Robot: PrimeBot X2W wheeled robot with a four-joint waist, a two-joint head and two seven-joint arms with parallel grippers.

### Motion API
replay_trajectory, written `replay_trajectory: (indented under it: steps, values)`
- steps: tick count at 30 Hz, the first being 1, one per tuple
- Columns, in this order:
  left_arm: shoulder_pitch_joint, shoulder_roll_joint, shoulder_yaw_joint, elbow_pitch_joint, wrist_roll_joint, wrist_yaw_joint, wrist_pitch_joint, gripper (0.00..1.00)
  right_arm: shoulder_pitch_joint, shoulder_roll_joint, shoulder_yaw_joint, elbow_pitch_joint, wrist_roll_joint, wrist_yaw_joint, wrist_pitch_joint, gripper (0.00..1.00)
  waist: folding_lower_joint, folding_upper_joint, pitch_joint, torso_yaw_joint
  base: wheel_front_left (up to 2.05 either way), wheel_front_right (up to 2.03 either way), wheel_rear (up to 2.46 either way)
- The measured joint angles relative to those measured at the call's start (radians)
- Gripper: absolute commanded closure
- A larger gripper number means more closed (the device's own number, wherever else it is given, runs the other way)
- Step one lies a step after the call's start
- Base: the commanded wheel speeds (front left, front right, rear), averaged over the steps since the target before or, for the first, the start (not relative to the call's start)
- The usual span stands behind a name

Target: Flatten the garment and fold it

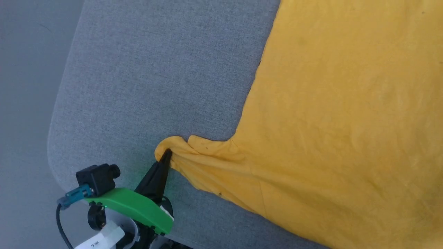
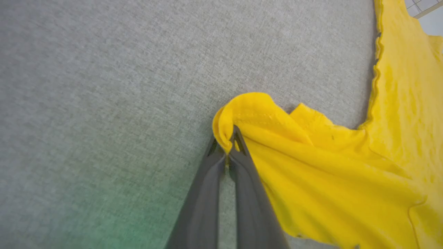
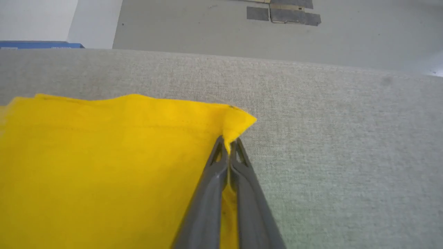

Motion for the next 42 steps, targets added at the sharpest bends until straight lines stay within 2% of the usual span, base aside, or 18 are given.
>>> replay_trajectory:
  steps: [5,9,12,16,21,24,33,38,41,42]
  values:
    - [0.003,0.000,0.003,0.032,0.000,0.003,-0.001,1.00,0.171,-0.033,0.048,-0.023,0.091,0.000,-0.261,1.00,0.0000,0.0000,-0.053,-0.005,0.00,0.00,0.00]
    - [0.026,0.023,0.021,0.039,0.003,0.024,0.001,1.00,0.321,-0.022,0.053,-0.034,0.149,0.000,-0.445,1.00,-0.0001,0.0000,-0.115,-0.022,0.00,0.00,0.00]
    - [0.055,0.035,0.031,0.035,0.005,0.040,0.013,1.00,0.426,0.005,0.040,-0.043,0.175,0.000,-0.523,1.00,-0.0001,0.0000,-0.168,-0.044,0.00,0.00,0.00]
    - [0.093,0.054,0.042,0.025,0.010,0.062,0.035,1.00,0.553,0.036,0.006,-0.066,0.201,0.000,-0.567,1.00,-0.0002,0.0000,-0.245,-0.087,0.00,0.00,0.00]
    - [0.138,0.071,0.047,0.008,0.016,0.082,0.060,1.00,0.688,0.072,-0.052,-0.113,0.222,0.000,-0.564,1.00,-0.0002,0.0000,-0.329,-0.151,0.00,0.00,0.00]
    - [0.155,0.080,0.047,-0.004,0.018,0.091,0.073,1.00,0.769,0.088,-0.083,-0.139,0.222,0.000,-0.524,1.00,-0.0002,0.0000,-0.373,-0.194,0.00,0.00,0.00]
    - [0.187,0.088,0.047,-0.026,0.018,0.109,0.099,1.00,0.945,0.176,-0.170,-0.180,0.258,0.000,-0.306,1.00,-0.0002,0.0000,-0.481,-0.310,0.00,0.00,0.00]
    - [0.188,0.091,0.044,-0.027,0.018,0.116,0.106,1.00,1.009,0.205,-0.197,-0.155,0.275,0.000,-0.165,1.00,-0.0003,0.0000,-0.520,-0.345,0.00,0.00,0.00]
    - [0.189,0.092,0.040,-0.027,0.018,0.116,0.112,1.00,1.026,0.212,-0.204,-0.143,0.285,0.000,-0.121,1.00,-0.0002,0.0000,-0.535,-0.353,0.00,0.00,0.00]
    - [0.189,0.092,0.038,-0.027,0.018,0.116,0.115,1.00,1.026,0.212,-0.204,-0.143,0.286,0.000,-0.112,0.59,-0.0002,0.0000,-0.538,-0.353,0.00,0.00,0.00]
